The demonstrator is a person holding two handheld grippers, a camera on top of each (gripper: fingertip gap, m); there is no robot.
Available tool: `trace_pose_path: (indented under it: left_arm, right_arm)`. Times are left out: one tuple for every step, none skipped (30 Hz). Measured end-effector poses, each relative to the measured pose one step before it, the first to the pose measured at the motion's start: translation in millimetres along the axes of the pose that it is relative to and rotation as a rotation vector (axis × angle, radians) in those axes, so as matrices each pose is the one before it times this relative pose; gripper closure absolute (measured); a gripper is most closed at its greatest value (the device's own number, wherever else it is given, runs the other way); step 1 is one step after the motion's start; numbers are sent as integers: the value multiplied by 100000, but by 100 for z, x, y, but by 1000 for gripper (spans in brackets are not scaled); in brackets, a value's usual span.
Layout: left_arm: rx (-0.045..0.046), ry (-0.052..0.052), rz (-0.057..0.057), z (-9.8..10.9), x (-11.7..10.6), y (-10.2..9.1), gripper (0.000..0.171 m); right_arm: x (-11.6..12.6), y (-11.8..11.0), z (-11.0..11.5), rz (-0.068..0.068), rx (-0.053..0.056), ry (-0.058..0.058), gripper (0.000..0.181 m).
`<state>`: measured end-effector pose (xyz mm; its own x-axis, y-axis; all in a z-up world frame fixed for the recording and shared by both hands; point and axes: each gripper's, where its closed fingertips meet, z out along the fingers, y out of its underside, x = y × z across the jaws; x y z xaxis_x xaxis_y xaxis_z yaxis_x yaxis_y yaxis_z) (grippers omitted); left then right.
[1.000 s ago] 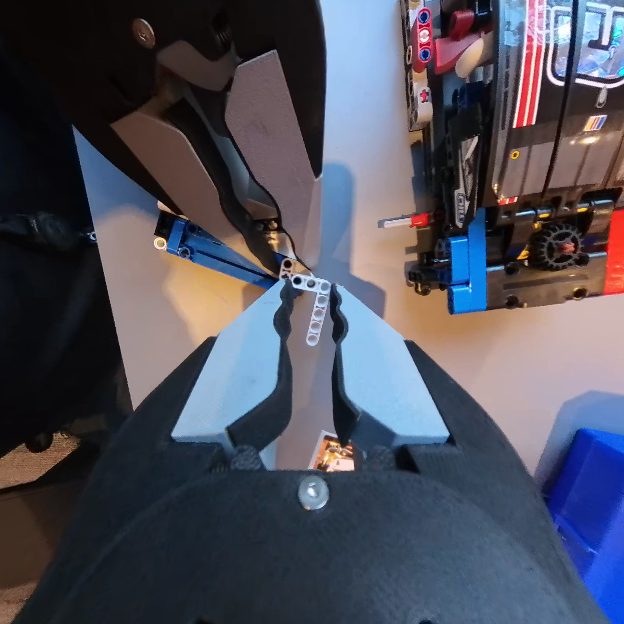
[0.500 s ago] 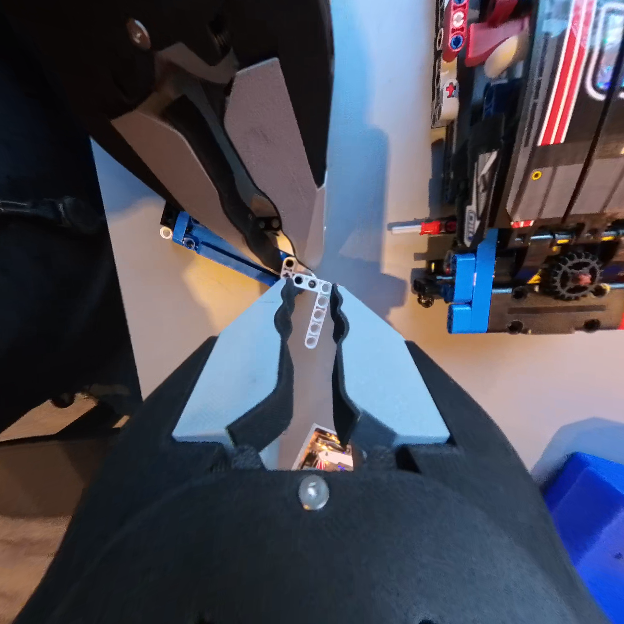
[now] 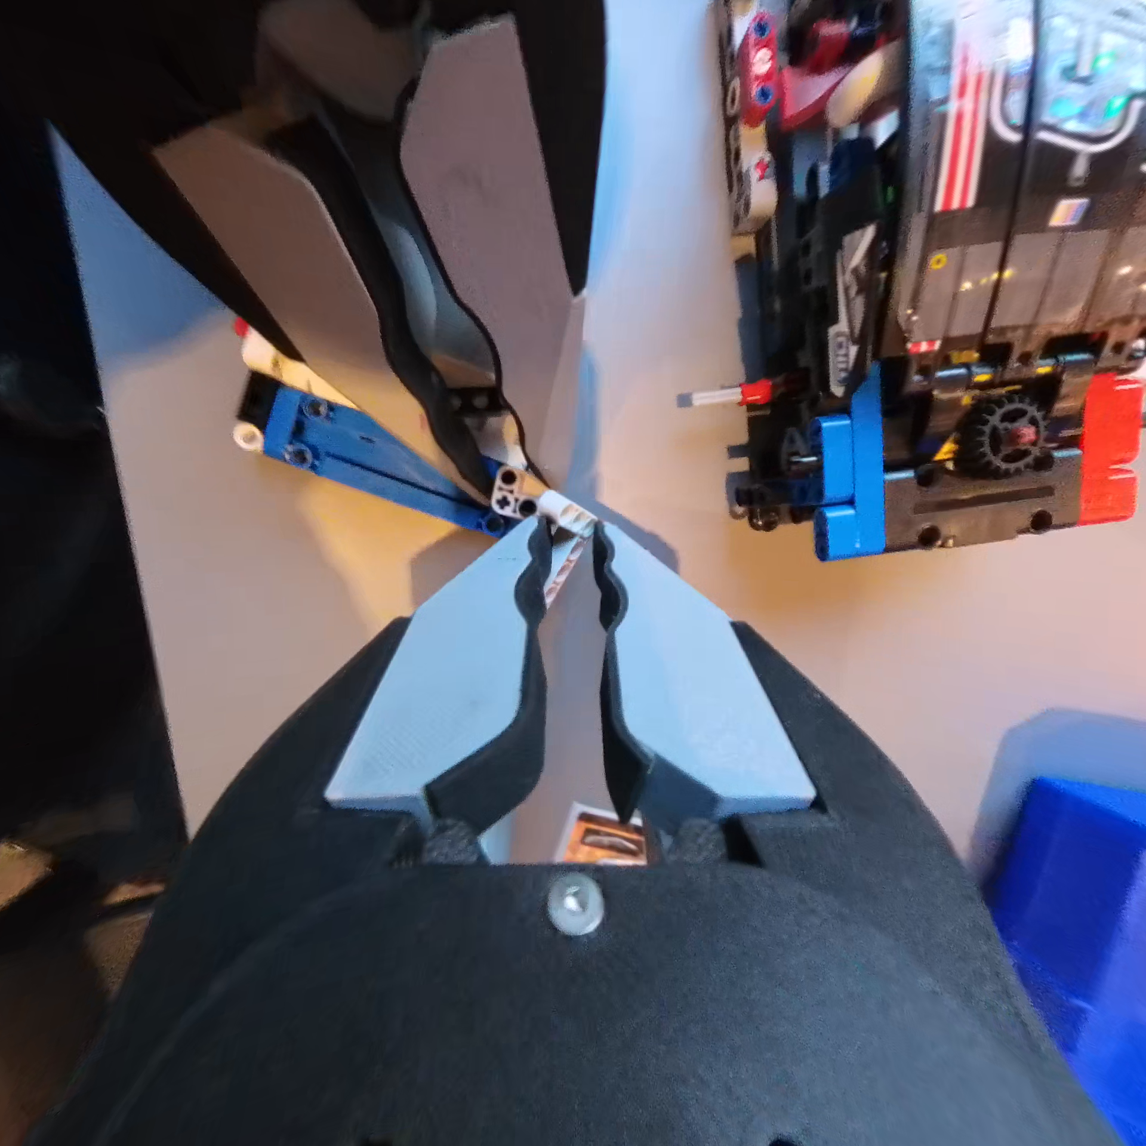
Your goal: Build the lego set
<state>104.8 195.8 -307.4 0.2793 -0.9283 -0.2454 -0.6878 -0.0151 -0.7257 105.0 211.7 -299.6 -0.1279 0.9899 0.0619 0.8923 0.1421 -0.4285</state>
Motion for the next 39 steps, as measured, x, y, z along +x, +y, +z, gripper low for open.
trace_pose_path:
  left_arm:
    - [52,298,-318,6,0,-2,156]
    - [-18,310,-342,5,-6,8,156]
    - [-19,30,-44,2,-2,2,156]
    - [-24,-74,165,-2,-1,-3,156]
    - [52,84,-16,7,4,-7,156]
    - [42,136,-176,1,-2,-7,156]
    - [40,51,-6,-7,-7,-6,156]
    - [133,120,99,-22,30,-12,156]
    - [197,-157,-115,-19,-27,-22,156]
    - [-4,-310,-172,-27,-41,0,154]
    - [8,-436,-105,-20,-40,-1,152]
    - [158,-159,-109,-42,-15,-16,149]
    - [479,519,-301,-65,54,-64,146]
    - [1132,965,-813,-92,60,-148,144]
    - [1575,1049,-1225,-118,27,-213,144]
    - [1709,1482,-1407,-112,59,-227,143]
    - [1351,1087,-1557,-94,-52,-164,141]
    - [928,695,-1585,-78,-141,-89,140]
    - [871,555,-1200,-82,-134,-74,139]
    - [762,-118,-514,-73,-184,-79,139]
    - [646,-604,383,-66,-171,-75,138]
    - [158,-1341,759,-107,-215,-56,138]
    - [-463,-2091,874,-185,-290,-92,138]
    - [-160,-2338,657,-262,-290,-257,141]
    - [348,-1476,-193,-280,-134,-435,145]
    - [383,-714,-1600,-197,-37,-521,148]
    - [-588,-617,-3382,-41,-41,-446,151]
    - [-2463,-1386,-4596,139,-161,-190,153]
    - [-2850,-1136,-4562,216,-62,-61,154]
    - [-1436,-80,-3831,224,205,-122,155]
    - [-247,310,-2751,184,355,-177,155]
    - [364,-703,-1738,145,250,-122,155]
    - [29,-1568,-1266,132,99,-16,155]
    - [-541,-1172,-1140,112,115,62,154]
    - [-245,-967,-1230,102,117,9,153]
    - [346,-154,-782,75,230,-86,152]
    - [312,199,-337,32,289,-87,151]
    - [-18,-581,-136,3,166,-48,151]
    - [648,-1071,-31,-38,66,-137,151]
  right_arm:
    - [-20,-180,-180,2894,2929,-1296,170]
    - [-48,-73,-143,2011,2364,-1401,170]
    - [-104,-64,-53,1733,2431,-1231,170]
    - [-46,-40,-4,1519,2075,-476,170]
    - [-30,13,-13,429,1763,-127,170]
    - [6,58,18,50,1489,57,170]
    - [46,176,69,-32,863,-80,170]
    - [176,305,110,192,417,523,170]
    - [353,344,105,744,426,1577,170]
    - [369,260,92,1284,1282,1754,170]
    - [241,93,44,1712,2564,1090,170]
    - [50,-21,3,1812,3184,208,170]
    - [-71,-105,-69,1073,3270,80,170]
    - [-64,-155,-131,-362,3219,1191,170]
    - [16,-122,-185,-1746,2436,2636,170]
    - [126,-15,-203,-2660,1245,3736,170]
    - [203,122,-198,-2996,95,4263,170]
    - [230,196,-174,-3076,-586,4390,170]
    - [233,247,-151,-2951,-1027,4406,170]
    - [110,295,-113,-2571,-1414,3552,170]
    - [30,249,-110,-1875,-1403,2594,170]
    - [38,114,-152,-1269,-404,2397,170]
    - [2,-106,-213,-1081,833,1934,170]
    - [-66,-308,-257,-976,1634,1212,170]
    - [-95,-428,-245,-784,1901,868,170]
    - [-56,-457,-193,-861,1614,920,170]
    - [-9,-449,-148,-1240,1232,1380,170]
    - [33,-406,-95,-1685,861,1769,170]
    - [78,-341,-56,-1707,669,2274,170]
    - [66,-283,-13,-1366,665,2270,170]
    - [-3,-159,24,-966,325,1937,170]
    - [-106,-85,34,-898,246,1452,170]
    - [-235,11,46,-1085,108,1055,170]
    - [-117,153,28,-1325,-556,1969,170]
    - [-53,183,-4,-1817,-567,2306,170]
    - [8,145,-59,-1596,5,2430,170]
    - [-18,84,-78,-1003,397,1584,170]
    - [-72,78,-72,-795,315,590,170]
    - [-26,124,-64,-997,99,542,170]
